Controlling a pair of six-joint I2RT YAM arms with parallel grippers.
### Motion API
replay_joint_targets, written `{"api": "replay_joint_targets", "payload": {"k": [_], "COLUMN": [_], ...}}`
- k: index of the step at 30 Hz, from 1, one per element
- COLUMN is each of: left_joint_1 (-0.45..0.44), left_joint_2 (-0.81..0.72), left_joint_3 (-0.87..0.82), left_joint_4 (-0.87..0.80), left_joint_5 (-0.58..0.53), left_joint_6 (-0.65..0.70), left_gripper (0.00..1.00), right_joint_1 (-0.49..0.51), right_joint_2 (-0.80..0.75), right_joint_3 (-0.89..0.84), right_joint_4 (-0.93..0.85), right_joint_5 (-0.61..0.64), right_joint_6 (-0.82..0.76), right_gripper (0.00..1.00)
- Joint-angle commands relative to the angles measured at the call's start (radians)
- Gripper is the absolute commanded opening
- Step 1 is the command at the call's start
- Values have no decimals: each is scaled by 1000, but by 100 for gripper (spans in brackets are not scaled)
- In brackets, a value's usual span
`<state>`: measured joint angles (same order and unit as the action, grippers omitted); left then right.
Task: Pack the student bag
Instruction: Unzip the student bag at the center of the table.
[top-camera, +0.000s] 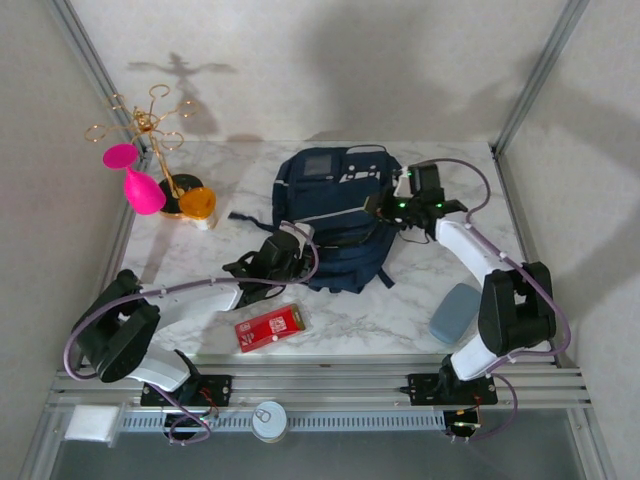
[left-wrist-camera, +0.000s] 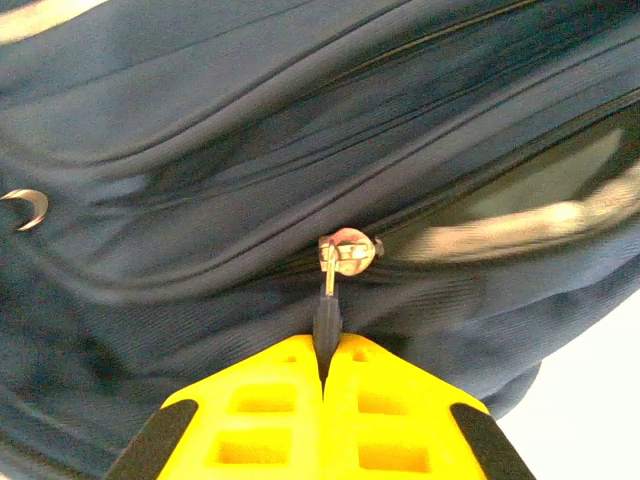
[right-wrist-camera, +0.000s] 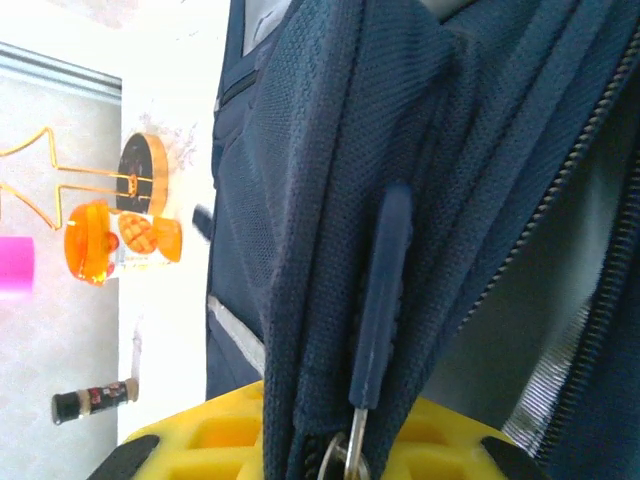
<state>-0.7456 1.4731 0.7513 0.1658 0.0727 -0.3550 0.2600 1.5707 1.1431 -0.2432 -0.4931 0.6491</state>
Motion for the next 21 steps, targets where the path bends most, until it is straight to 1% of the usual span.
{"api": "replay_joint_targets", "payload": {"k": [1,3,4,6,7,8,10,12,16,18,21], "left_joint_1": [37,29,18,3,-1,-3,-5,-5,-5,-5,-5], "left_joint_2": [45,56,56,56,59,62,68,71,75,80,85], "left_joint_3": [27,57,67,76,81,85,91,92,100,100,103], "left_joint_4": [-16,-8,-1,18,27,35,58,72,70,73,69], "left_joint_5": [-3,22,21,13,15,18,23,14,-7,-4,-11], "left_joint_6": [-20,-18,-14,-20,-26,-31,-39,-45,-48,-45,-42], "left_gripper": [0,0,0,0,0,0,0,0,0,0,0], "right_joint_1": [-60,-37,-15,41,71,102,172,228,335,361,377], "right_joint_2": [-38,-37,-47,-78,-94,-107,-134,-145,-149,-109,-17], "right_joint_3": [22,-10,-34,-77,-95,-109,-163,-206,-251,-241,-178], "right_joint_4": [39,94,118,144,149,143,185,212,276,290,283], "right_joint_5": [-25,-48,-22,53,91,141,221,293,514,613,677], "right_joint_6": [-40,28,69,144,181,220,328,441,605,663,698], "right_gripper": [16,33,43,59,65,69,76,79,80,78,65]}}
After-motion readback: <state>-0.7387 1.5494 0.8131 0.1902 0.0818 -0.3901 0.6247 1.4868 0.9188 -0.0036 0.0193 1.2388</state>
